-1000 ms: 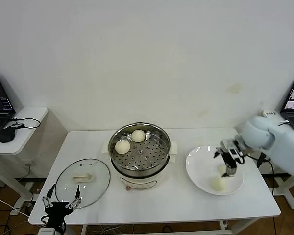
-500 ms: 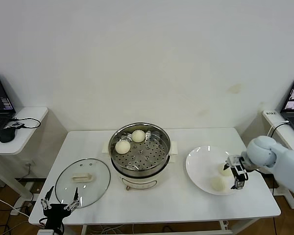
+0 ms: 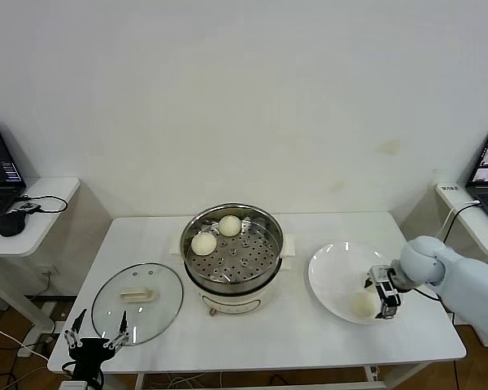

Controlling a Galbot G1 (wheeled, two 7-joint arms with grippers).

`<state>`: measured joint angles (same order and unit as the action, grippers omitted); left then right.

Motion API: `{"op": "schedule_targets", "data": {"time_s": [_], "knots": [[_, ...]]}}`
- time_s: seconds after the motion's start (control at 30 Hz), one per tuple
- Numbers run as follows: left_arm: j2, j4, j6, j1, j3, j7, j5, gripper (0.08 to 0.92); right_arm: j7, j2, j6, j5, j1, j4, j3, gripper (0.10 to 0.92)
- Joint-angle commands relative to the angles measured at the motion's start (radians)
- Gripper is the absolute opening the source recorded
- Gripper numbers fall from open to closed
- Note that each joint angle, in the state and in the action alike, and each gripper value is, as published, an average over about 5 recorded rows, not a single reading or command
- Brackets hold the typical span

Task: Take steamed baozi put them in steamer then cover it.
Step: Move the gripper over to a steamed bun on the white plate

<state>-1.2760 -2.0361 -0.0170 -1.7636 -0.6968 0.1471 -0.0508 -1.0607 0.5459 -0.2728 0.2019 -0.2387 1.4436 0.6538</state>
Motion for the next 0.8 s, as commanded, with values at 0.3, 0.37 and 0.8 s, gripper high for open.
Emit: {"op": "schedule_targets", "data": {"time_s": [0.3, 0.37, 0.8], "knots": [[-0.004, -0.005, 0.000, -0.004, 0.000, 0.000, 0.001, 0.823, 0.001, 0.014, -0.004, 0.007, -0.017, -0.012, -0.008, 0.689], [-0.004, -0.005, 0.000, -0.004, 0.000, 0.000, 0.001, 0.823, -0.001, 0.015, -0.004, 0.005, -0.013, -0.012, -0.008, 0.670], [0.000, -0.005, 0.001, 0.000, 0.000, 0.001, 0.000, 0.823, -0.044, -0.008, -0.005, -0.059, 0.109, 0.003, -0.002, 0.618]]}}
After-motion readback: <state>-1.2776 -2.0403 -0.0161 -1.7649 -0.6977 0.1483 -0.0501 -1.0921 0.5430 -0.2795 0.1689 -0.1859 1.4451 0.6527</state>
